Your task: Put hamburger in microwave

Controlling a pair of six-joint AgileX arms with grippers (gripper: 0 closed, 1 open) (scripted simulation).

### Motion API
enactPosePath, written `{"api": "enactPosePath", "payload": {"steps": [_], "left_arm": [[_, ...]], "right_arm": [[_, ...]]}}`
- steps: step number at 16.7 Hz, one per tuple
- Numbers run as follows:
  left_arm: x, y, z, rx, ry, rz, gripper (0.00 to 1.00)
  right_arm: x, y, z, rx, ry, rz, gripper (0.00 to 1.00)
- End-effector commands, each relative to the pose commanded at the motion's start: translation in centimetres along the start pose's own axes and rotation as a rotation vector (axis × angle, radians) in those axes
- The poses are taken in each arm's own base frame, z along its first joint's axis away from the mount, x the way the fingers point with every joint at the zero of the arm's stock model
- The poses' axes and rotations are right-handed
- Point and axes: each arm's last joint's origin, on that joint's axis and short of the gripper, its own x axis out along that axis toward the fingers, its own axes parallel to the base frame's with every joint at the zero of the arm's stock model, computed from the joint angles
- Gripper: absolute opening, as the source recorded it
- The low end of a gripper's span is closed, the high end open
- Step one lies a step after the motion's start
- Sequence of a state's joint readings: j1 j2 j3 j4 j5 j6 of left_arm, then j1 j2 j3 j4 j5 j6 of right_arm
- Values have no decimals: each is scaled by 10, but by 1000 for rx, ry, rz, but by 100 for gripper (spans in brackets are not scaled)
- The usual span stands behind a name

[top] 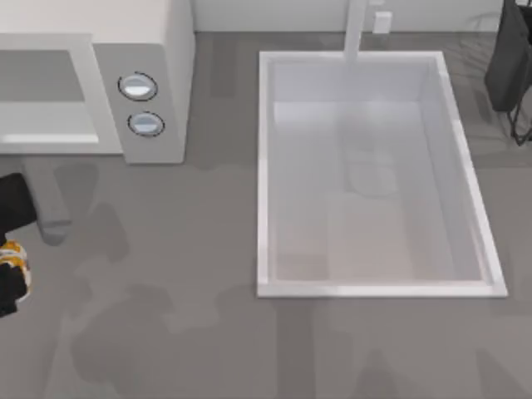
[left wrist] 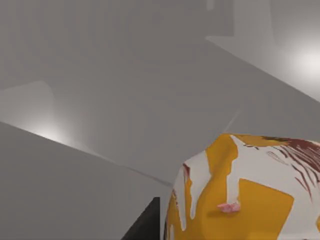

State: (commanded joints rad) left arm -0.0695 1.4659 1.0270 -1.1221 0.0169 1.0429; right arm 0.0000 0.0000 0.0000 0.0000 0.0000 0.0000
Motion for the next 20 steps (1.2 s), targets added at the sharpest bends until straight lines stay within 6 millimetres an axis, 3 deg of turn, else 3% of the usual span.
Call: {"api": "enactPosePath", "payload": {"steps": [5, 8, 15, 20], "left_arm": [[2, 2, 0, -4, -2, 2, 0], [8, 13, 5, -53, -46, 53, 0], [53, 77, 17, -347, -295, 290, 0], [94, 119, 11, -606, -575, 484, 0]], "right_arm": [[0, 0, 0, 0, 0, 0, 100], [0, 0, 0, 0, 0, 0, 100], [0, 0, 0, 0, 0, 0, 100], [0, 0, 0, 0, 0, 0, 100]]}}
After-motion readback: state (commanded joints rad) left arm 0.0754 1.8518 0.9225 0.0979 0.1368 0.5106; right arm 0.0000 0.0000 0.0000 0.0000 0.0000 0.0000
